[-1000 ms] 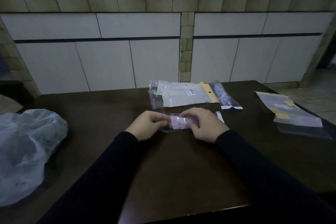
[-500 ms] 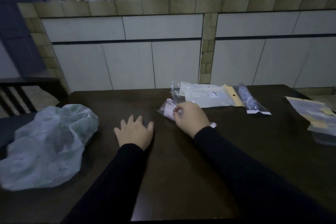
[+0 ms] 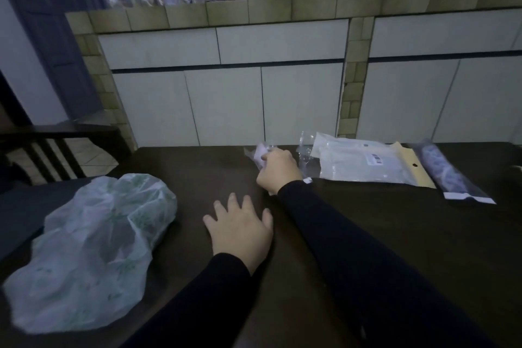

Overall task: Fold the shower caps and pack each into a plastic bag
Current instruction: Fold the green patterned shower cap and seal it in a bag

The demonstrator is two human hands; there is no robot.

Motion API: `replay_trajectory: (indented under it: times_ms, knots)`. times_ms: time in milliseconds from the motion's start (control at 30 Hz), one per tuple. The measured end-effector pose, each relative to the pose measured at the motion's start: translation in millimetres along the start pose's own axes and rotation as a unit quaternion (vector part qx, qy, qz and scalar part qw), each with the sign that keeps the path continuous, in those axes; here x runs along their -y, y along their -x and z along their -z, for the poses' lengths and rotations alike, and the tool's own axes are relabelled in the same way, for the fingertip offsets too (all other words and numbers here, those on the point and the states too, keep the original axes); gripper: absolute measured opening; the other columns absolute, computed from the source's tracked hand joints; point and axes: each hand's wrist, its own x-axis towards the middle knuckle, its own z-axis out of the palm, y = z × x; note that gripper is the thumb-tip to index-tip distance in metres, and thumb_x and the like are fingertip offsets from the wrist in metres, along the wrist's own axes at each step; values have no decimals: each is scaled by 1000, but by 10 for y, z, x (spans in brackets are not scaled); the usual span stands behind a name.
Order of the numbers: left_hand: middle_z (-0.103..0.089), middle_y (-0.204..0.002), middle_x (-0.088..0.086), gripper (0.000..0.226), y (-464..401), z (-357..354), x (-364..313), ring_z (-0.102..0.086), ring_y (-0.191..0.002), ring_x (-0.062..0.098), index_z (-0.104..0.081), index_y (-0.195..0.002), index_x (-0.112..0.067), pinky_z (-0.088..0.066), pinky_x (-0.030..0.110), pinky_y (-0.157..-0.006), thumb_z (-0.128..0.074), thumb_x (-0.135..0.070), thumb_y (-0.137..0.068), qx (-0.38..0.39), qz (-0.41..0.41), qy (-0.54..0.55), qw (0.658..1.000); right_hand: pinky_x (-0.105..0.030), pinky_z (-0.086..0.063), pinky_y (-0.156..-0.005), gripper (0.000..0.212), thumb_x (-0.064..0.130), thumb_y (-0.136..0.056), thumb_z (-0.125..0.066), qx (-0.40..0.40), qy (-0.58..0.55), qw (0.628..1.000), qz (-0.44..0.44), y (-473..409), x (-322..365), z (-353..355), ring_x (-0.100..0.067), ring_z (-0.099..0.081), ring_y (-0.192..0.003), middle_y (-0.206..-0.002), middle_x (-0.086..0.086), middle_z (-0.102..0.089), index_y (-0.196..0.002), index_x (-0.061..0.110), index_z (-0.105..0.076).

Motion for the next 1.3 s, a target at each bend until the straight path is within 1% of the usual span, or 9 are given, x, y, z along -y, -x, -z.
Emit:
replay_trajectory:
  times_ms: [333,433,533,633,767,900,1000,1133,1300]
  knots:
    - [-32,-152,7,55,41,49,16,-29,-139,32,-41,-140,-23,-26,52,-107,-30,-54,-95,9,-2,19,1000,-39,-45,-98,30,14,-88,-50,-75,-25,989,127,110,-81,19,-24,-51,-113,-120,-7,-61,-113,10,-66]
    - [-63,-112,2,35,89,197,77,-57,-94,16,-62,-103,-21,-44,33,-75,-42,-48,-94,-32,-45,30,998,-29,-42,-97,28,13,-86,-54,-107,-66,978,166,270,-60,46,-21,-53,-111,-116,-4,-63,-111,11,-69]
    - [-64,-77,-6,24,185,512,200,-59,-69,7,-66,-87,-23,-38,19,-55,-50,-39,-94,-35,-83,99,991,-13,-36,-90,25,13,-88,-55,-99,-110,972,182,417,17,64,-11,-52,-108,-112,2,-63,-108,14,-69]
    - [-70,-87,-7,23,263,843,430,-63,-81,8,-72,-95,-23,-43,20,-68,-54,-36,-91,-120,-91,126,981,-4,-37,-87,23,11,-89,-57,-80,-152,962,214,557,149,39,-1,-50,-99,-109,4,-64,-108,15,-69]
    - [-66,-112,-4,30,245,1039,869,-57,-103,16,-66,-112,-26,-44,30,-84,-54,-42,-90,-227,-20,48,972,-26,-39,-101,30,21,-88,-60,-6,-173,951,256,752,438,-109,-6,-49,-113,-120,6,-58,-118,23,-62]
    - [-50,-131,9,48,187,1008,1182,-43,-120,33,-51,-129,-25,-36,47,-96,-53,-48,-88,-131,140,-71,979,-41,-25,-106,67,29,-82,-61,50,-64,936,342,881,774,-297,-16,-28,-136,-146,5,-34,-143,33,-33]
    - [-53,-128,11,46,111,929,1273,-51,-117,29,-47,-131,-19,-40,41,-95,-58,-34,-89,-110,144,-37,983,-47,-22,-110,83,25,-83,-61,115,-58,938,323,879,921,-430,-20,-21,-140,-154,3,-24,-150,34,-15]
    - [-62,-117,5,36,-33,957,1329,-59,-109,22,-58,-120,-22,-48,35,-93,-65,-23,-85,-52,130,77,987,-41,-34,-105,60,32,-88,-60,74,-72,952,289,825,862,-503,-20,-40,-122,-133,1,-41,-143,30,-36]
    - [-66,-105,-3,18,-13,1072,1101,-62,-96,14,-69,-106,-25,-52,33,-85,-63,-25,-88,-115,-14,156,981,-16,-37,-94,16,26,-86,-67,-28,-230,936,263,773,605,-200,-5,-45,-109,-116,4,-49,-98,17,-64]
